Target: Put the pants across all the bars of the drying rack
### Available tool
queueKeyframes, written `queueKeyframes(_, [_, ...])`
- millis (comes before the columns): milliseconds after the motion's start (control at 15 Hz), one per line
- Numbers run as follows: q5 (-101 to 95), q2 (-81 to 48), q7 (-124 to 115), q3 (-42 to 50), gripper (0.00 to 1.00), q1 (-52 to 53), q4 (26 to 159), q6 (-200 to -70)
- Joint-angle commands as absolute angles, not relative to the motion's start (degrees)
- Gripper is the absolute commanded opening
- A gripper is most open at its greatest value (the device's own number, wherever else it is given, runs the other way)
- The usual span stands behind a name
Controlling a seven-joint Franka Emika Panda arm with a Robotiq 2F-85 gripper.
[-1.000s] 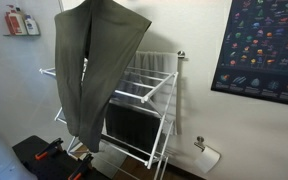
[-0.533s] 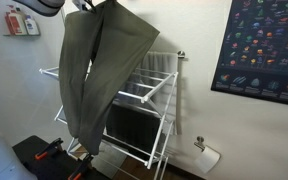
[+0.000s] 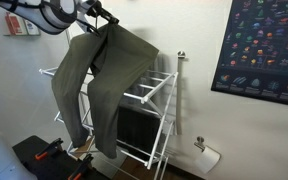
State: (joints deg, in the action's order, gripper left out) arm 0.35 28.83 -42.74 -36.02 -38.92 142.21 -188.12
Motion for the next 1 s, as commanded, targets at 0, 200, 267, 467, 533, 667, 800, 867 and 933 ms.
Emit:
queueKeyframes(0, [-0.2,22.3,-40.9,-30.4,0.02,-31.3,140.5,-188.2])
queueKeyframes(200, [0.2,19.7,-40.4,-24.6,0.02,-24.2,139.3,-188.1])
queueKeyframes(267, [0.2,19.4,-40.5,-23.1,0.02,-22.5,138.9,-188.1])
queueKeyframes(467, [0.5,18.7,-40.8,-18.4,0.02,-16.6,137.5,-187.8])
queueKeyframes(533, [0.5,19.1,-41.0,-17.5,0.02,-15.5,137.2,-187.7])
queueKeyframes(667, [0.5,19.3,-41.2,-16.0,0.02,-13.8,136.3,-187.8])
queueKeyframes(800, [0.5,19.4,-41.4,-15.0,0.02,-12.9,135.6,-188.3])
queueKeyframes(867, [0.6,19.4,-41.4,-14.3,0.02,-12.2,135.2,-188.4])
queueKeyframes(933, [0.8,19.5,-41.5,-13.5,0.02,-11.6,134.7,-188.3])
